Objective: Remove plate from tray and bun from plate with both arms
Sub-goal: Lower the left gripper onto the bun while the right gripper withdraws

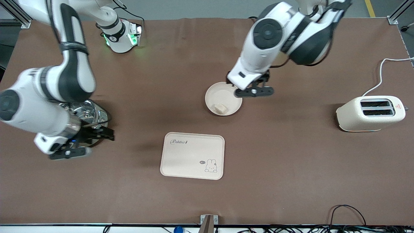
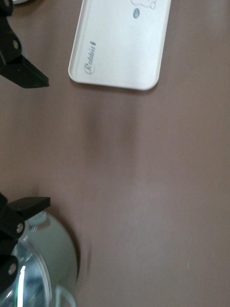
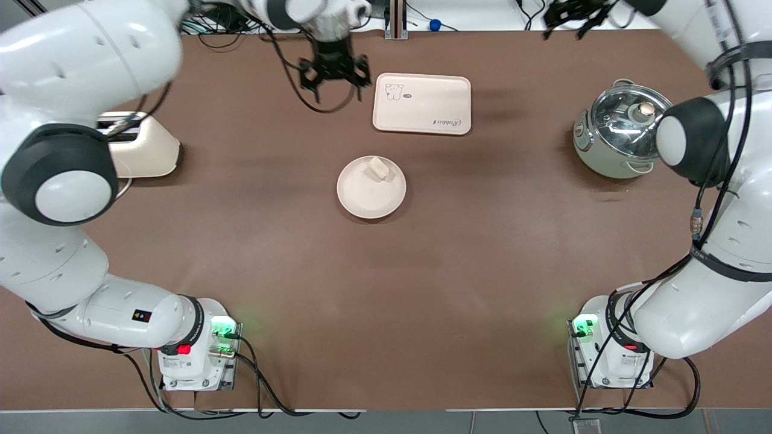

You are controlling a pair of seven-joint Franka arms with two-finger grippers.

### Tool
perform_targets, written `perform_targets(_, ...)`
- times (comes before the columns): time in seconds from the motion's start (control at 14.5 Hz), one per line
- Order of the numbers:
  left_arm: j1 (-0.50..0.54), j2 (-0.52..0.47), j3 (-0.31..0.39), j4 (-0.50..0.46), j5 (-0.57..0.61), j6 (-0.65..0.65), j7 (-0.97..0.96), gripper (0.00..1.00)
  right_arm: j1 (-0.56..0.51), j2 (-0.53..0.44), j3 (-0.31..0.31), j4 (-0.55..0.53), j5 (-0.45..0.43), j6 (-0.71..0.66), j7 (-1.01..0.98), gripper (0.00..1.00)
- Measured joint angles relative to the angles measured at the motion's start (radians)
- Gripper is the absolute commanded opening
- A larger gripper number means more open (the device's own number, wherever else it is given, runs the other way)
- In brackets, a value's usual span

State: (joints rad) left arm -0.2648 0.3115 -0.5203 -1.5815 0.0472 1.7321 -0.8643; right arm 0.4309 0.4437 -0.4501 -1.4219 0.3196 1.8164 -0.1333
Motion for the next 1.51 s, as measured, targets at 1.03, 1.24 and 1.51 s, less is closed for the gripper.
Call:
perform_targets(1.03, -0.14, 0.273, 0.013, -0.221, 0.304, 0.436, -0.773, 0.95, -0.126, -0.441, 0.017, -0.148, -0.256, -0.198, 0.007, 1.0)
perform_targets(1.24, -0.118, 0.28, 0.017, -0.27, 0.305, 0.528, -0.825, 0.89, -0.118, -0.451, 0.026, -0.152, -0.257, -0.201, 0.009, 1.0)
perform_targets(1.51, -0.079, 0.281, 0.017, -0.28, 0.305, 0.591, -0.871, 0.87, -0.095, -0.453, 0.035, -0.135, -0.269, -0.202, 0.02, 1.0)
